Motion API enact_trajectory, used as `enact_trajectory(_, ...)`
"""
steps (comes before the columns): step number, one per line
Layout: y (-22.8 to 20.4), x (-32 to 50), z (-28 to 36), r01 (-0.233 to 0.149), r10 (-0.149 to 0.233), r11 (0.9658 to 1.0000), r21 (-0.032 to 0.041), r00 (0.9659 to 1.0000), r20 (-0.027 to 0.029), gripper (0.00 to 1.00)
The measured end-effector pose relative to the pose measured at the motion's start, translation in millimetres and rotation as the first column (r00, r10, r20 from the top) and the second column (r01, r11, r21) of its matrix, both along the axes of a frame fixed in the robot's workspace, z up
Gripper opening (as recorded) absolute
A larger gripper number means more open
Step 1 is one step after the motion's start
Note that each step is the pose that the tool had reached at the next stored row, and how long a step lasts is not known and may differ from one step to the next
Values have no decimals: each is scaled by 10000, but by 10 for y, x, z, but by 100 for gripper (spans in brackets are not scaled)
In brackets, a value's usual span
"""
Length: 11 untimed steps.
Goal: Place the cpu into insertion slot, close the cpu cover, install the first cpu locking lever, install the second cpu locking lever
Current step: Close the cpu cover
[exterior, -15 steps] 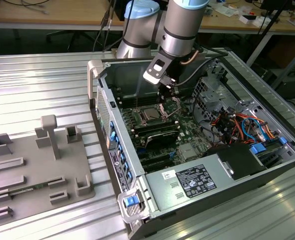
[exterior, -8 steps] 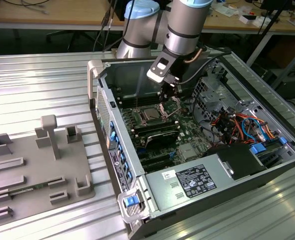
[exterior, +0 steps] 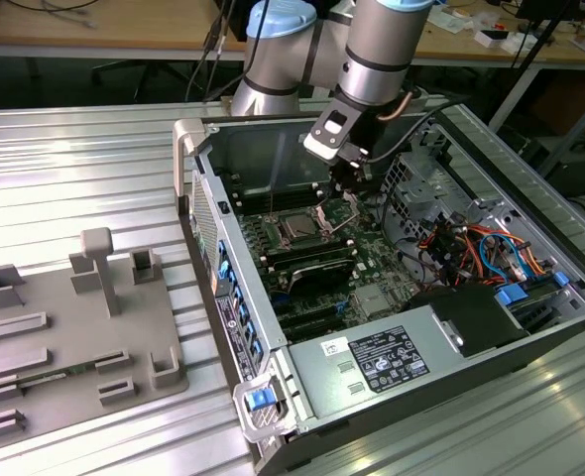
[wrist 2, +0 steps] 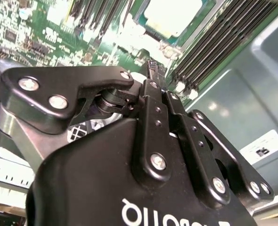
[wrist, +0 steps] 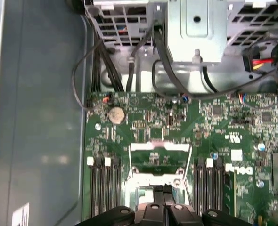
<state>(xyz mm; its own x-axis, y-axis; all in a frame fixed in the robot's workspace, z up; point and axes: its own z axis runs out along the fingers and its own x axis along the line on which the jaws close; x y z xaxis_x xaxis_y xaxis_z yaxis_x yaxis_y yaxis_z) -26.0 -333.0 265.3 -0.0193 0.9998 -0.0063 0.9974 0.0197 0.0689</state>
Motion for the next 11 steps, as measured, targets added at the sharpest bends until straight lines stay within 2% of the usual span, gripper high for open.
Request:
enact_trajectory(4,0,34,24,0,0,10000,0,10000,-12,11)
enact_trajectory(11,0,75,155,0,0,10000,0,10000,-25,11)
